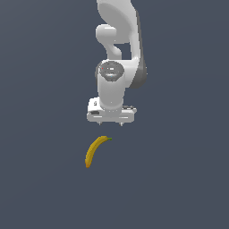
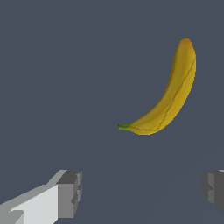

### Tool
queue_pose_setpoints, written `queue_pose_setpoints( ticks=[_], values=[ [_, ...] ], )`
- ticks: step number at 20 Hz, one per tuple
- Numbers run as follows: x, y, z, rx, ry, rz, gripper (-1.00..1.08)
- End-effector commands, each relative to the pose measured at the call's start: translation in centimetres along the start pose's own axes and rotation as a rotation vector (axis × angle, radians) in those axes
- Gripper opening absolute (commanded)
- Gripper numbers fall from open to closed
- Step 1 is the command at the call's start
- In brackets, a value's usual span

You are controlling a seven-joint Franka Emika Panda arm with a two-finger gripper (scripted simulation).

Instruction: Pick up the object and move it to a goal position.

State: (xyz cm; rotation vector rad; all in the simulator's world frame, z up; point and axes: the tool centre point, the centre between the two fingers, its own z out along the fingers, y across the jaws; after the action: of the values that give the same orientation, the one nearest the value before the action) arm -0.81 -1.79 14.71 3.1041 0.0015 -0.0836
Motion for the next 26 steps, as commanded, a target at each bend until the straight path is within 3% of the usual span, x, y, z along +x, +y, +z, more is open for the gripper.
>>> queue_pose_setpoints(
  ticks=[1, 9, 15, 26],
  values=[
    [0.0, 0.0, 0.0, 0.000, 0.000, 0.000, 1.00],
    [-0.1, 0.5, -0.9, -0.030, 0.013, -0.027, 1.00],
    [0.1, 0.6, -0.8, -0.028, 0.014, -0.015, 1.00],
    [2.7, 2.6, 1.6, 0.001, 0.023, 0.191, 1.00]
  ],
)
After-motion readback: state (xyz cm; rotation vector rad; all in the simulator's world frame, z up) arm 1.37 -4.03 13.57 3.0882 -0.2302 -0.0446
